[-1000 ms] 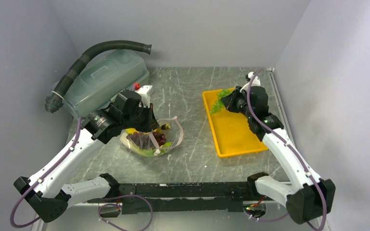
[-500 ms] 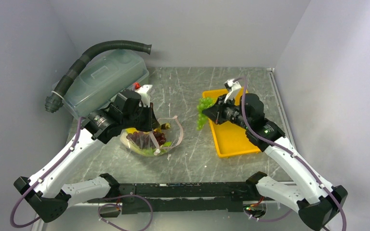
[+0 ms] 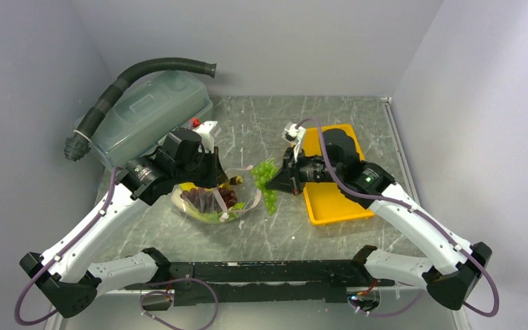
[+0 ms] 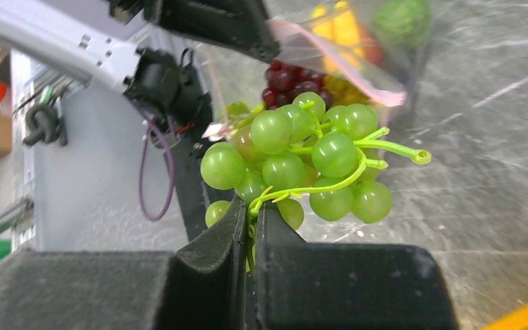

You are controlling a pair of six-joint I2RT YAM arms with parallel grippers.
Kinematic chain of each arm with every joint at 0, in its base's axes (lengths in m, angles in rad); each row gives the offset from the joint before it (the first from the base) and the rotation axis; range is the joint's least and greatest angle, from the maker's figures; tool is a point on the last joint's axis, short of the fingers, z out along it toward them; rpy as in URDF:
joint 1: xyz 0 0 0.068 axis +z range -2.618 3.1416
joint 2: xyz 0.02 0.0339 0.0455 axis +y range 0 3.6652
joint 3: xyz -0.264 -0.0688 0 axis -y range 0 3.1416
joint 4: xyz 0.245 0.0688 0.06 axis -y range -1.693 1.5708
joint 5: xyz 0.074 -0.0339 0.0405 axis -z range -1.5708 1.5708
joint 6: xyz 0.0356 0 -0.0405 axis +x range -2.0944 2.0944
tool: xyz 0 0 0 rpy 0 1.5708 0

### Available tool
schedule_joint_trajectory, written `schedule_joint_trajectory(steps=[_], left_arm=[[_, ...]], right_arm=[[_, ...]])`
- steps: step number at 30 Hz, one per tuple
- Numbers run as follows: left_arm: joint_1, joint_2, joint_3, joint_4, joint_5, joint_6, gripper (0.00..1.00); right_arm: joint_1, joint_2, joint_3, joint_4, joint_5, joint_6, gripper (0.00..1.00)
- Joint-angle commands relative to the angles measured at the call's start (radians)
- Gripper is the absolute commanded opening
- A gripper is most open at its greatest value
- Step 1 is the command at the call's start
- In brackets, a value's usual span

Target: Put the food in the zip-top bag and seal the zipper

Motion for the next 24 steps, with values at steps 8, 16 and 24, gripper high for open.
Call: schedule_joint_trajectory(steps=[8,16,24], left_arm=[[0.004,-0.009,0.055,0.033,0.021,-0.004,0.00],[0.005,-0.032,0.055,0.019,0.028,0.007,0.00],[0.004,-0.043,0.039,0.036,0.056,0.022,0.00]], right_arm=[[0.113,0.131,0.102,-0.039,-0.099,-0.069,0.00],[0.114,0.270,0.191,-0.074,-0.161,-0.076,0.00],[0.114,0.407,0.322,-0.157,-0.206,-0.087,0.00]])
